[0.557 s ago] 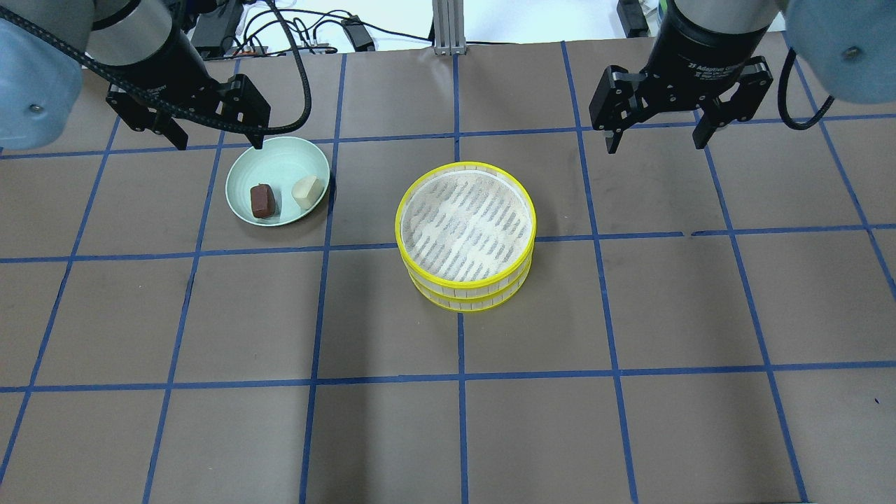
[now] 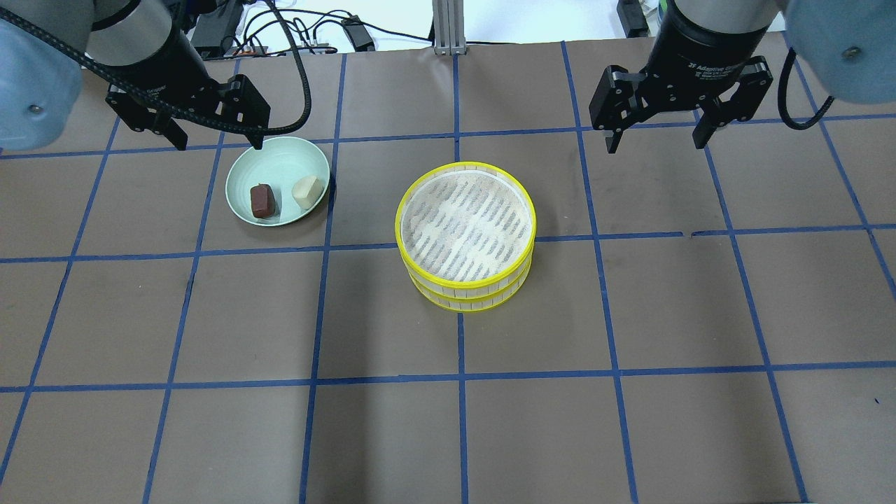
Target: Place buns in different layers of steamer
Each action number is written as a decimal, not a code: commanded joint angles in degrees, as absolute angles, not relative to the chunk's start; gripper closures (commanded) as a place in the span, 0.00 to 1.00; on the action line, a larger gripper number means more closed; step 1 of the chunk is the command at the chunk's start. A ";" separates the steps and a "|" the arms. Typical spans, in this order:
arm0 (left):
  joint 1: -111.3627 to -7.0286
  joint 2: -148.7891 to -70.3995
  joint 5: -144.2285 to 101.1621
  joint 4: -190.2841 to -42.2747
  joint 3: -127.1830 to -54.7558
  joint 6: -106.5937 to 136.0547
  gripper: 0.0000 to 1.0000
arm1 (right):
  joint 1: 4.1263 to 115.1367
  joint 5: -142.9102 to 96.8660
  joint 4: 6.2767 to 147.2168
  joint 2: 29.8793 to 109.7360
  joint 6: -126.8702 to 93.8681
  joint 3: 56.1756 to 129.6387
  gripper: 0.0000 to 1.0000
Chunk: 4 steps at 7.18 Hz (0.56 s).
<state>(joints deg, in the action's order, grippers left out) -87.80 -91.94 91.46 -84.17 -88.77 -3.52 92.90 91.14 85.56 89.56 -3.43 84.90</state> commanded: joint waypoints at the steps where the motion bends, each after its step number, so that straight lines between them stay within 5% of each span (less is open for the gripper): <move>1: -87.72 -91.93 91.49 -84.11 -88.86 -3.52 0.00 | 92.90 91.06 85.61 89.56 -3.43 84.90 0.00; 4: -87.28 -92.72 91.50 -81.85 -90.87 -3.52 0.00 | 92.90 90.97 85.61 89.56 -3.43 84.90 0.00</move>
<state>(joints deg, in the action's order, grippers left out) -87.46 -92.26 91.59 -83.55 -89.76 -3.54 92.90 91.04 85.60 89.56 -3.43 84.90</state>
